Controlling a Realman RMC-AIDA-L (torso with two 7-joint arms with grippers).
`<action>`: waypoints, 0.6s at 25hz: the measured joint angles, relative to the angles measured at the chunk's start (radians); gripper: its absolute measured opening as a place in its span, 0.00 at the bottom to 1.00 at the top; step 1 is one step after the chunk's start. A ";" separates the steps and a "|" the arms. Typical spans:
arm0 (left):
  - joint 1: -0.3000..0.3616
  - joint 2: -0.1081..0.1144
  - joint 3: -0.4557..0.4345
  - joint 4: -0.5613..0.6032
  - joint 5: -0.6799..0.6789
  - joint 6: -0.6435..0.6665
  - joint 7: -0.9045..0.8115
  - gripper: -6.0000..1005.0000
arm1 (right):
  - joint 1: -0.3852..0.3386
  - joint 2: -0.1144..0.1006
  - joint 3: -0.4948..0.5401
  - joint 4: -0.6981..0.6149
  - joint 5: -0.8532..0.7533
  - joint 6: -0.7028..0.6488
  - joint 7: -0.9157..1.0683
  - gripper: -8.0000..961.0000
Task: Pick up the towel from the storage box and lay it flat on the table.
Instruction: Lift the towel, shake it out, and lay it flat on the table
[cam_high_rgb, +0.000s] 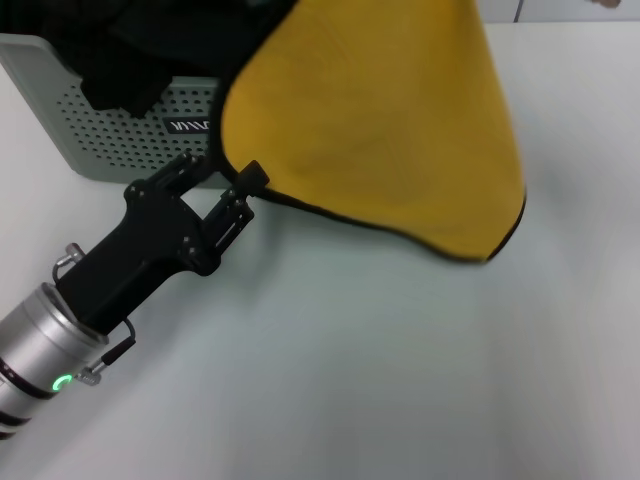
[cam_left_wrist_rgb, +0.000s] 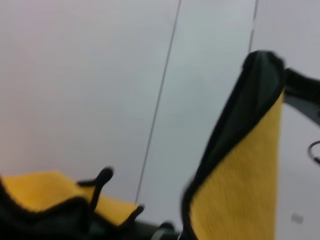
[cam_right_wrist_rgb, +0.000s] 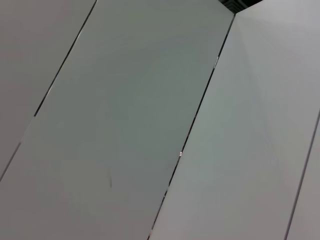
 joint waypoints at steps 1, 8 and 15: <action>0.000 0.000 0.000 0.000 -0.001 0.021 0.000 0.27 | 0.001 0.000 0.005 -0.019 -0.022 -0.007 0.017 0.02; -0.035 0.000 0.000 -0.037 -0.004 0.059 0.005 0.53 | 0.006 0.005 0.003 -0.046 -0.073 -0.021 0.053 0.02; -0.063 0.000 0.000 -0.079 0.037 0.040 0.025 0.53 | 0.005 0.007 0.006 -0.053 -0.070 -0.034 0.056 0.03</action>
